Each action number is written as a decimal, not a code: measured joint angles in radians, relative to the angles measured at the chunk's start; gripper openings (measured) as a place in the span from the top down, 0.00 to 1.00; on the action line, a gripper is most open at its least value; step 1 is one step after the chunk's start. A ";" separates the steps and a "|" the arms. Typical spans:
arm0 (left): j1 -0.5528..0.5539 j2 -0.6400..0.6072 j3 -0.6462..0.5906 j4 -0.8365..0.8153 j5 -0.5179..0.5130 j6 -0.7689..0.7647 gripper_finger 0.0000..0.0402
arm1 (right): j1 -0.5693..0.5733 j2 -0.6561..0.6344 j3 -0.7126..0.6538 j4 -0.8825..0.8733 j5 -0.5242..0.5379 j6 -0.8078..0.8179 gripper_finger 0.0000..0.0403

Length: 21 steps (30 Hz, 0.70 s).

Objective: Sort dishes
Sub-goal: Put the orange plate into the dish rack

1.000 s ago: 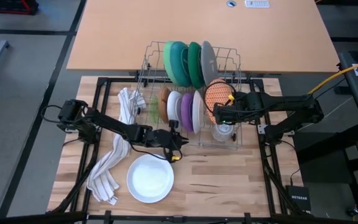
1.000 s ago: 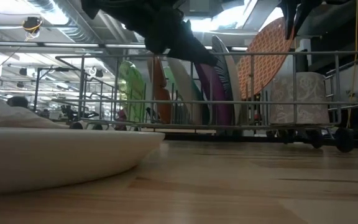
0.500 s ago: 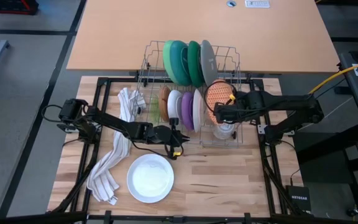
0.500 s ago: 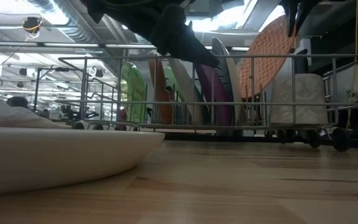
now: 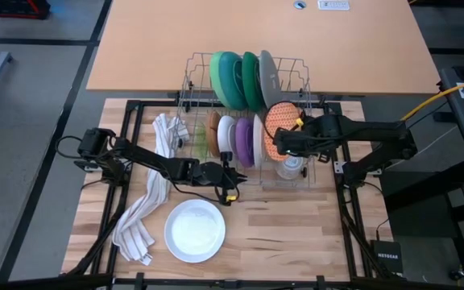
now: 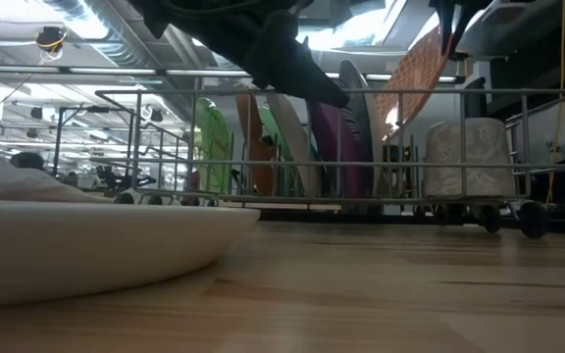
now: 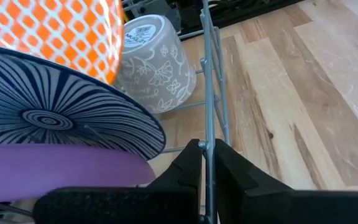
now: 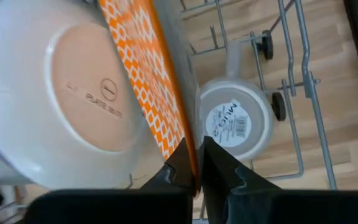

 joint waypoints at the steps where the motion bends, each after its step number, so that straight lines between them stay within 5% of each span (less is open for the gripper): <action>1: 0.000 0.000 0.002 0.000 -0.001 0.001 0.96 | 0.000 0.011 0.000 -0.002 -0.003 -0.002 0.97; 21: 0.000 0.001 0.003 -0.010 0.006 -0.007 0.98 | -0.002 0.031 0.109 -0.020 0.031 -0.073 0.97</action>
